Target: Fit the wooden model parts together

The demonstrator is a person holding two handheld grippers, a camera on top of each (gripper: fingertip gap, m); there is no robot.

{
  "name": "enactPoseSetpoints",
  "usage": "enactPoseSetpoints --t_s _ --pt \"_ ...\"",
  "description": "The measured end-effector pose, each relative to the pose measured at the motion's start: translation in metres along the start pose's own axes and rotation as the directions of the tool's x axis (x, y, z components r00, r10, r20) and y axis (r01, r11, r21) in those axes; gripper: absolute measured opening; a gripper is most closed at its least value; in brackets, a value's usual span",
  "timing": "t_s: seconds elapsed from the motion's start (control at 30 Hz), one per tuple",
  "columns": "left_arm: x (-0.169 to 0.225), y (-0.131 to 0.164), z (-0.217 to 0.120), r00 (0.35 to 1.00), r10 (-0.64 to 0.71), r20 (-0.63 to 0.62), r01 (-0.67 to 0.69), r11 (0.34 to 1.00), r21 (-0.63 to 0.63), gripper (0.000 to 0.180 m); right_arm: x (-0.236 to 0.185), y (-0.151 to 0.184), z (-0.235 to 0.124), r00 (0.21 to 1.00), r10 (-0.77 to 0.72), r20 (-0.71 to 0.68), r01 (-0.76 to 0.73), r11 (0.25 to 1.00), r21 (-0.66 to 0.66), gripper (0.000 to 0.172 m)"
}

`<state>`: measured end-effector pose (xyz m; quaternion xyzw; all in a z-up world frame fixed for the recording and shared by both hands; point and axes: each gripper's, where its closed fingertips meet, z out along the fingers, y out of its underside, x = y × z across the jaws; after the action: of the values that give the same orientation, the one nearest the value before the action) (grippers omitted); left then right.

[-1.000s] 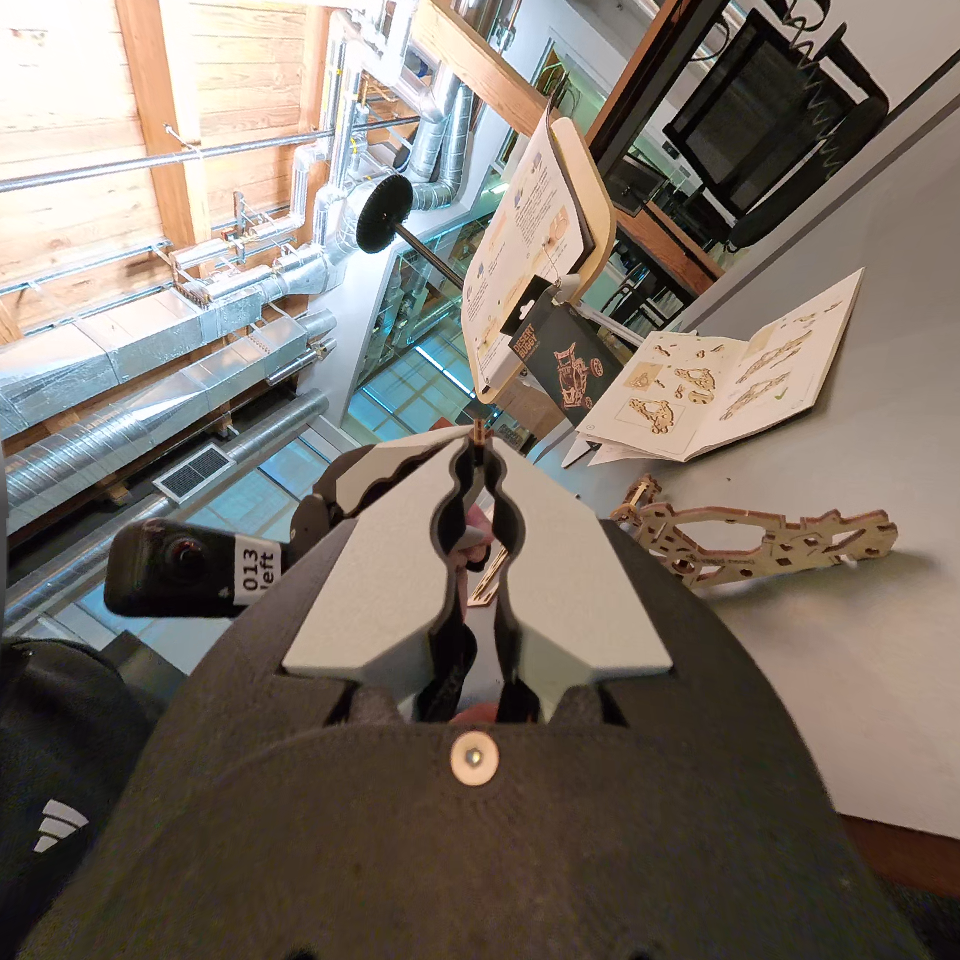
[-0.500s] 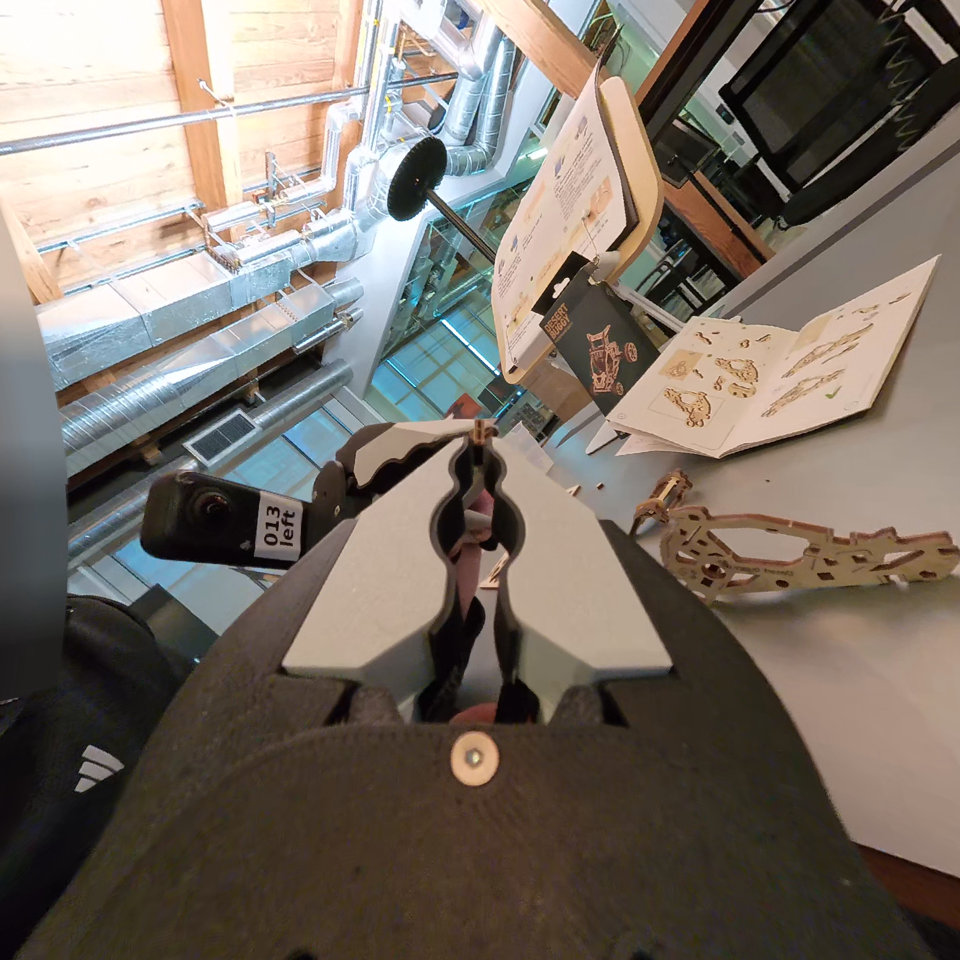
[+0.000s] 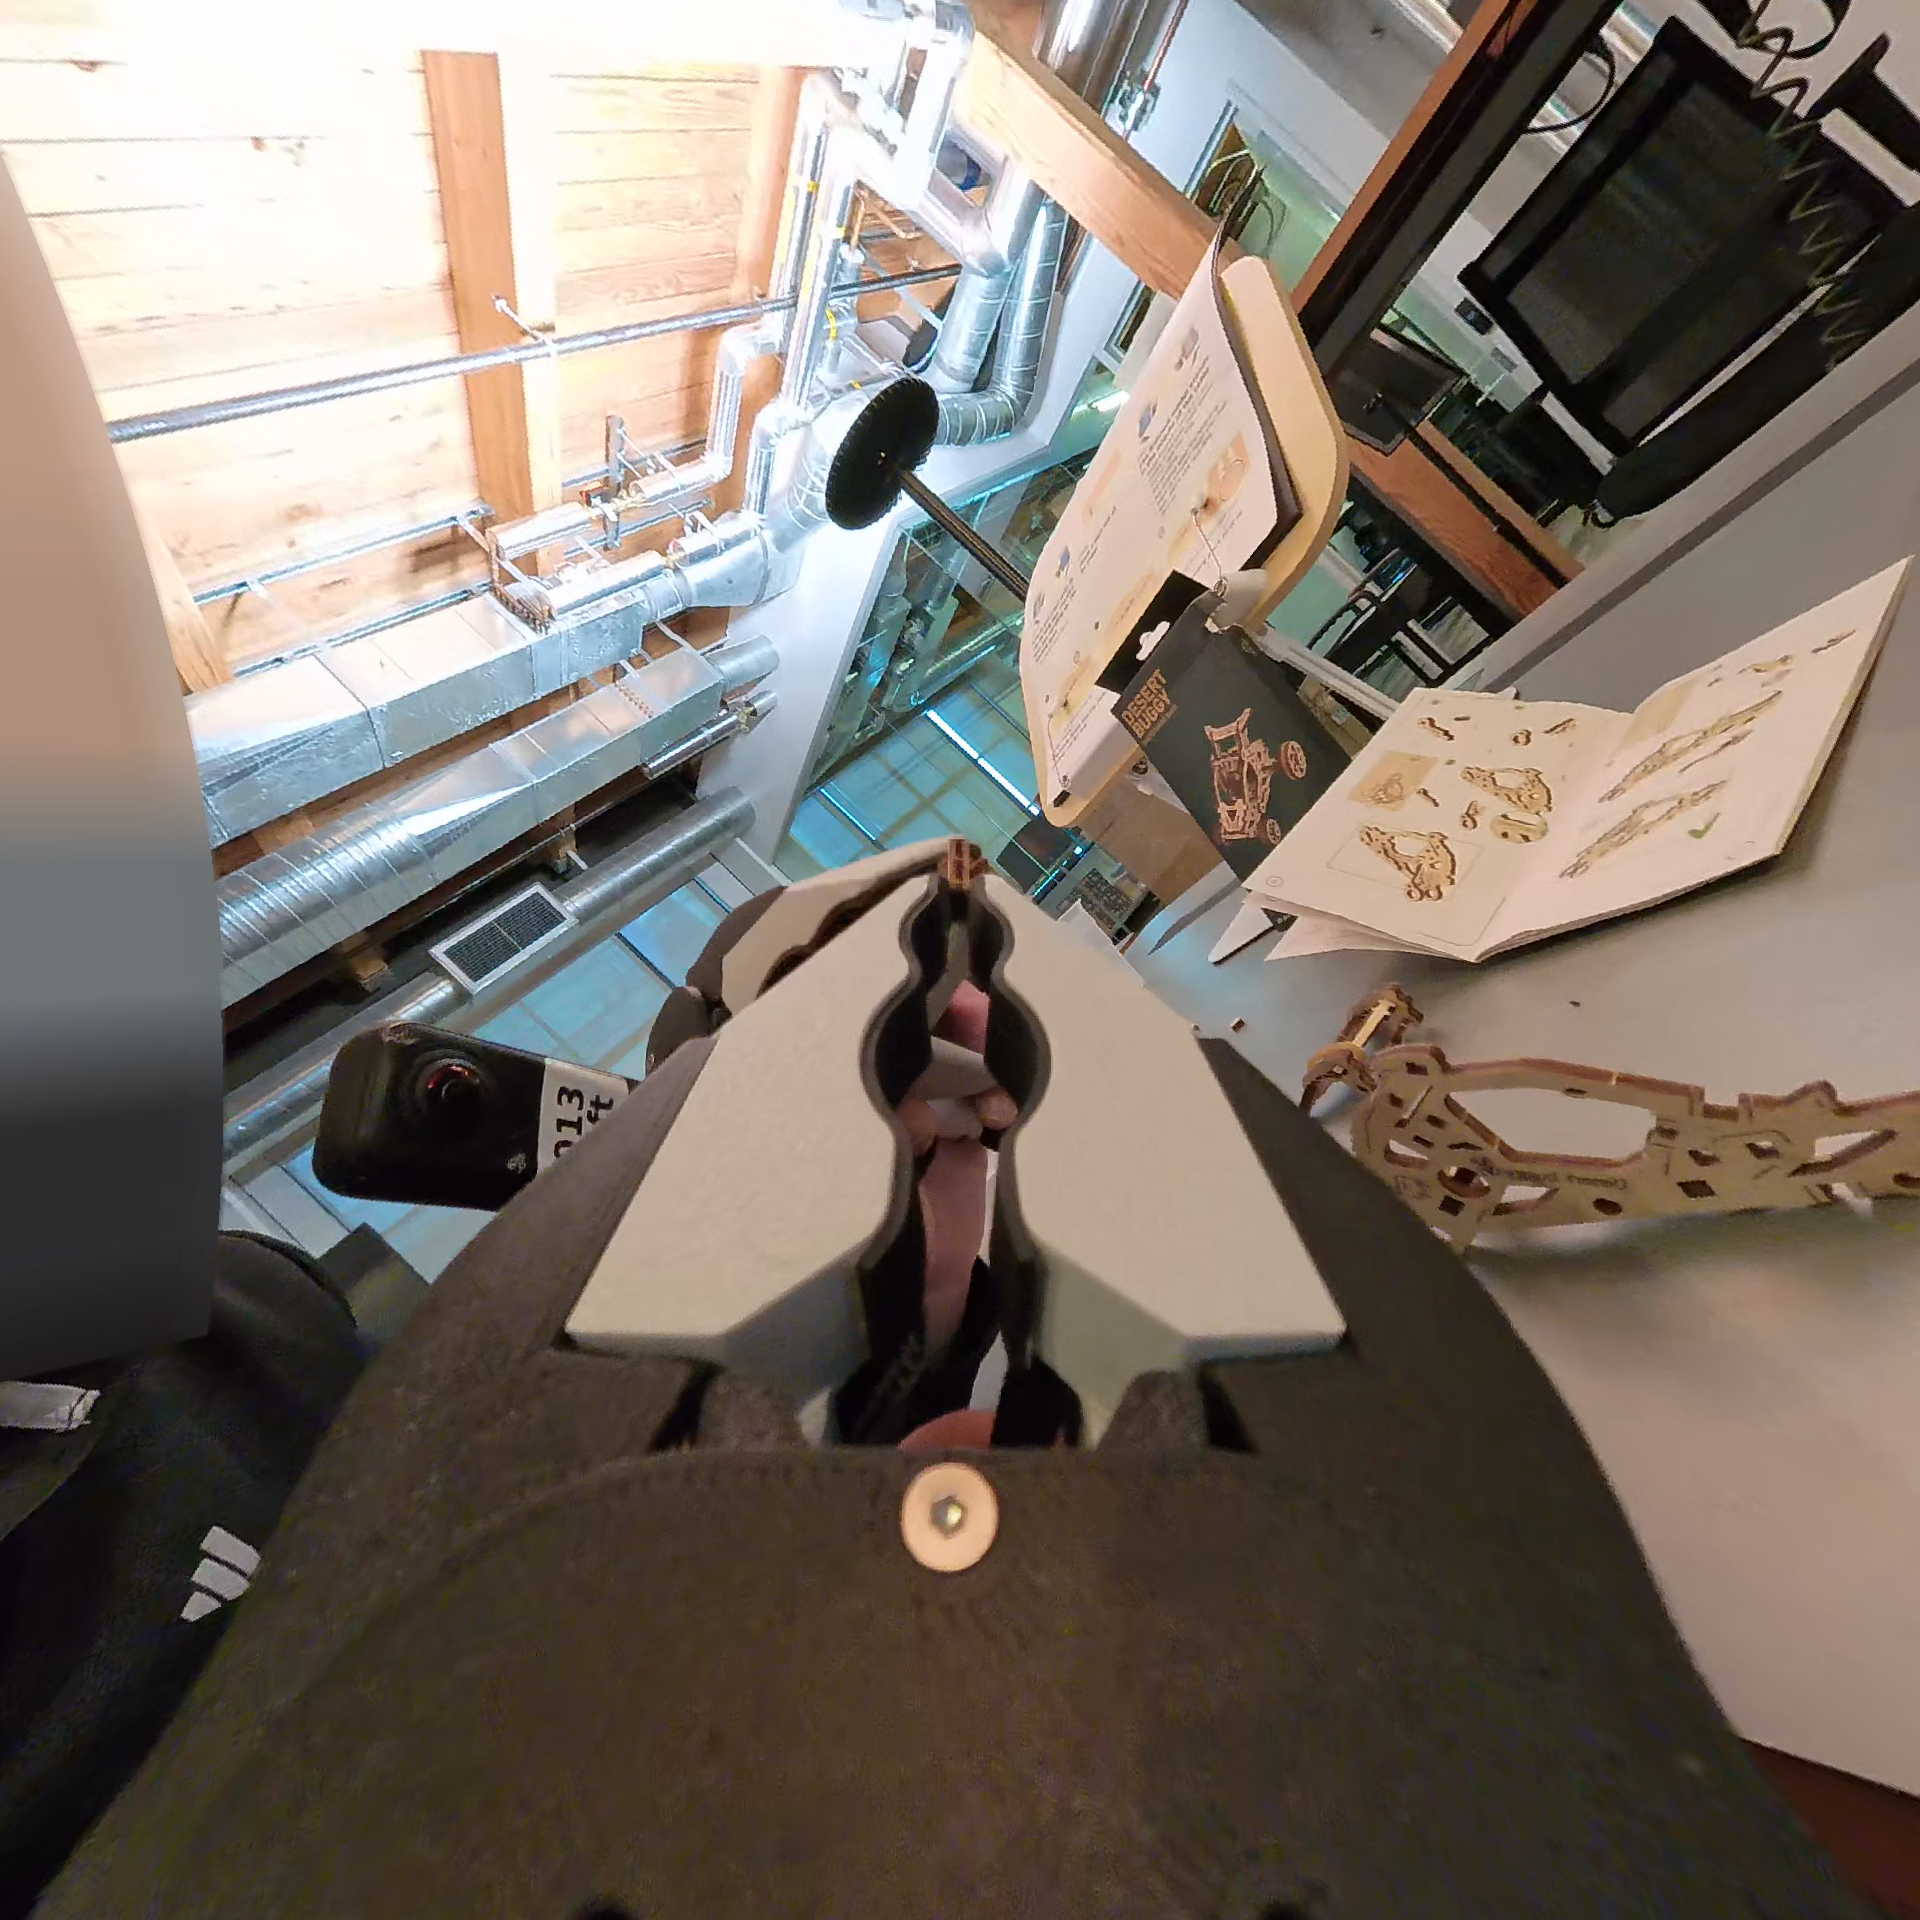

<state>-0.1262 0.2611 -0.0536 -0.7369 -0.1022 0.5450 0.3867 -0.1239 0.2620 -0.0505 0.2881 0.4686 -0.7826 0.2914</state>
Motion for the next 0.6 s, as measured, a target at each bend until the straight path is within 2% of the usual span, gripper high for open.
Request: enactPoseSetpoints --t_s 0.07,0.33,0.5,0.6 --pt "0.0002 -0.0001 0.0003 1.000 0.006 0.000 -0.006 1.000 0.000 0.013 -0.0001 -0.0001 -0.0002 1.000 0.003 0.002 -0.003 1.000 0.002 0.001" --pt "0.0053 -0.0009 0.0005 0.998 0.065 0.002 -0.065 0.998 -0.014 0.000 -0.0002 0.0000 -0.0009 1.000 0.007 0.003 -0.007 1.000 0.002 0.001" --pt "0.0053 0.0004 0.0016 0.995 0.095 0.005 -0.095 0.995 -0.025 0.000 0.0009 0.0001 -0.0010 1.000 0.013 -0.005 -0.013 1.000 0.003 0.001" --pt "0.0041 0.0011 0.0019 0.998 0.063 0.002 -0.063 0.998 -0.015 0.002 0.0016 -0.0005 -0.0011 1.000 0.010 -0.011 -0.010 1.000 0.005 0.001"
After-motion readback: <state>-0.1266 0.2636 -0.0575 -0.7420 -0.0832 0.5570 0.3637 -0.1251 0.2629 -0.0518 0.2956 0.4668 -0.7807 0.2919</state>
